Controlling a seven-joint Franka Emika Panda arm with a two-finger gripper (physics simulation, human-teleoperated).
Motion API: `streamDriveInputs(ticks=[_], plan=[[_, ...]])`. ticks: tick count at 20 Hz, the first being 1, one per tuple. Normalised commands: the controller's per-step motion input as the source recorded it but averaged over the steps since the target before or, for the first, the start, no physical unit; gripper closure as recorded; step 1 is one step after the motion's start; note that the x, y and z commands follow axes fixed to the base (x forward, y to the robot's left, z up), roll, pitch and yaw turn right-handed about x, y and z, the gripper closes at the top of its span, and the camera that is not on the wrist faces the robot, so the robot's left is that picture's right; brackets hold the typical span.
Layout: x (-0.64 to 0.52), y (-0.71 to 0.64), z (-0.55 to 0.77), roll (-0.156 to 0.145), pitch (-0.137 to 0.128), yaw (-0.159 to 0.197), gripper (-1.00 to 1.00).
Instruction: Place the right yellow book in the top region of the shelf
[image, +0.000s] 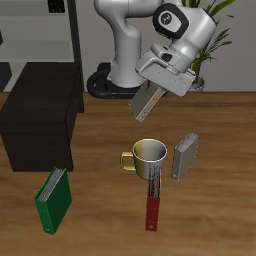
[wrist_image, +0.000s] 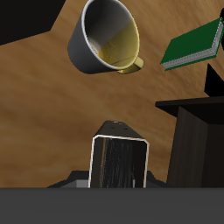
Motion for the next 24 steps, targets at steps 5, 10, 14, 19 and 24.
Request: streamDriveInputs(ticks=[5,10,14,19,24], plan=[[0.2,-0.26,0.12,-0.177,-0.018,0.012,1.0],[0.11,-0.14,-0.11,-0.148,0.002,0.013,1.0],[0.06,-0.02,-0.16,-0.113,0.025,0.013,1.0],[0.04,0.11,-0.2,-0.074,-0.004,0.018,1.0],[0.03,0.11,-0.23,-0.076,0.003,0.011,1.0]])
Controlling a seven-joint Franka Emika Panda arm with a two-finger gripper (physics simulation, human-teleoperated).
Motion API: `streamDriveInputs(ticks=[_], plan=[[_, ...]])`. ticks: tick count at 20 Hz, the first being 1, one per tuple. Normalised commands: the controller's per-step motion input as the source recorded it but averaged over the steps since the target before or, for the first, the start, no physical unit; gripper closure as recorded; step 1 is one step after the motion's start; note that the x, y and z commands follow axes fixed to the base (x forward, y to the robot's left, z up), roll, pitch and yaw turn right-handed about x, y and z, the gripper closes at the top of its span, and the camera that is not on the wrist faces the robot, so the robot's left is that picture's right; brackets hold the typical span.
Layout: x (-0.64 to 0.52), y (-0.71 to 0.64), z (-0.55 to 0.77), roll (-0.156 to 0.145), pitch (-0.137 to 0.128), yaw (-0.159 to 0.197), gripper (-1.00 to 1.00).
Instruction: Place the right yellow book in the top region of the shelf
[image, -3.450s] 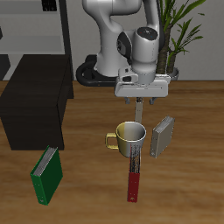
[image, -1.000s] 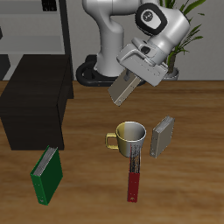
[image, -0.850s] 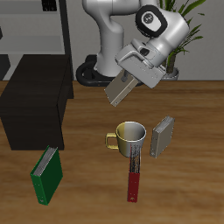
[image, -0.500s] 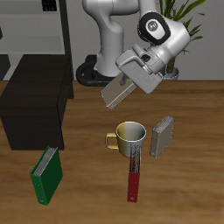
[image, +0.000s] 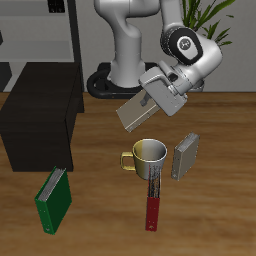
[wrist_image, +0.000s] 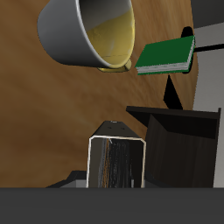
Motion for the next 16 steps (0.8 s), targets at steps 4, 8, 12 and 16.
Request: streamDriveInputs(ticks=[4,8,12,16], plan=[[0.01,0.1,-0.03,-0.041,-0.009,-0.006,1.0],[0.05,-0.16,0.06,-0.118,-0.02,-0.015,1.0],[0.11,-0.28,0.05,-0.097,-0.014,-0.018,1.0],[0.1,-0.13,0.02,-0.034,-0.039,0.002,1.0]])
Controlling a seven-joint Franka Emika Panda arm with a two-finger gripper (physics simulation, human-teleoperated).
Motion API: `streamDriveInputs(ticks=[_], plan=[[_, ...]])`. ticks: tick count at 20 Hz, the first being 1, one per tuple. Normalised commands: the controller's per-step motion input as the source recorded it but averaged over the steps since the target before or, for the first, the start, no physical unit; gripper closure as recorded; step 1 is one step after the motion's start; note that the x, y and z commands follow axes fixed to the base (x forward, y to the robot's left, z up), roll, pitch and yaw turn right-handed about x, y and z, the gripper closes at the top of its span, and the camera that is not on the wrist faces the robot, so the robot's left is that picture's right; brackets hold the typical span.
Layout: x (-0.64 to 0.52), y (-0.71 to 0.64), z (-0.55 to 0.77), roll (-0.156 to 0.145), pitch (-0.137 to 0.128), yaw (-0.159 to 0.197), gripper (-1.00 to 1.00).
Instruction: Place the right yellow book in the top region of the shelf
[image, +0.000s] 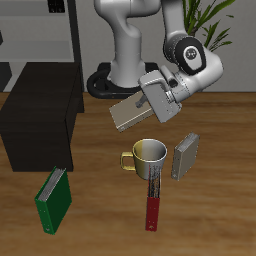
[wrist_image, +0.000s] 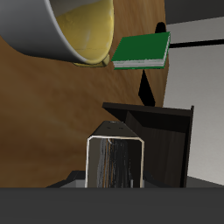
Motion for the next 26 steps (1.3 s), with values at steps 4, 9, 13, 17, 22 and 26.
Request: streamDriveInputs(ticks=[4,9,13,17,22,26], plan=[[0.14,-0.16,-0.17,-0.063,0.02,0.032,1.0],[0.02,-0.09,-0.09,-0.029,0.007,0.0,1.0],[-0.02,-0.09,-0.02,-0.025,0.015,-0.015,1.0],[0.04,-0.13,0.0,-0.03,-0.001,-0.016,1.0],[0.05,-0.25,0.02,-0.048,-0.014,-0.008,1.0],[0.03,-0.19,0.02,-0.02,-0.046,-0.001,1.0]])
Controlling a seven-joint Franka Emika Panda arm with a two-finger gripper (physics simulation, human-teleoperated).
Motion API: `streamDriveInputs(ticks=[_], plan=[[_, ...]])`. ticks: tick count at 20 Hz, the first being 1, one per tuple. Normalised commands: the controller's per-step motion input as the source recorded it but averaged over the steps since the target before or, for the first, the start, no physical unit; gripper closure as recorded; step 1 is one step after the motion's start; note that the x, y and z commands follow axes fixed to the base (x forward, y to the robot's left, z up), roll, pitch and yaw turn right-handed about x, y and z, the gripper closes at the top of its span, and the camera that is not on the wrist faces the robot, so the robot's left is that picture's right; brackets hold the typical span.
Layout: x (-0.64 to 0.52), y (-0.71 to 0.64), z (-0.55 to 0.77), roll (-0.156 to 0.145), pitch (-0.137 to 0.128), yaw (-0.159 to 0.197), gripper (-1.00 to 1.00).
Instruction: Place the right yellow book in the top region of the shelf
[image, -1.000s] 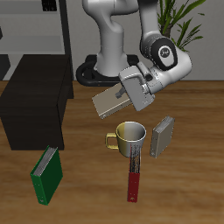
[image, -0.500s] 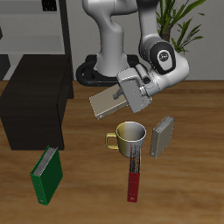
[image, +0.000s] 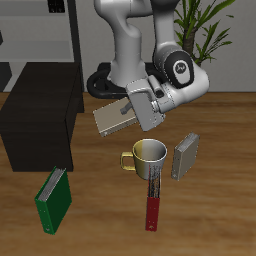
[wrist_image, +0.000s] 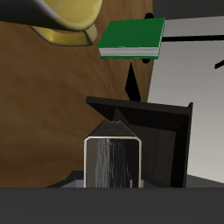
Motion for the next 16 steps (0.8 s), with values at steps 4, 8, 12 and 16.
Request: streamDriveInputs(ticks=[4,8,12,16], plan=[[0.1,-0.46,-0.1,-0.071,0.023,-0.004,1.0],[0.05,-0.31,-0.11,-0.047,0.026,-0.004,1.0],[0.0,-0.28,-0.1,-0.067,0.017,-0.006,1.0],[0.03,-0.25,-0.04,-0.057,0.015,-0.008,1.0]])
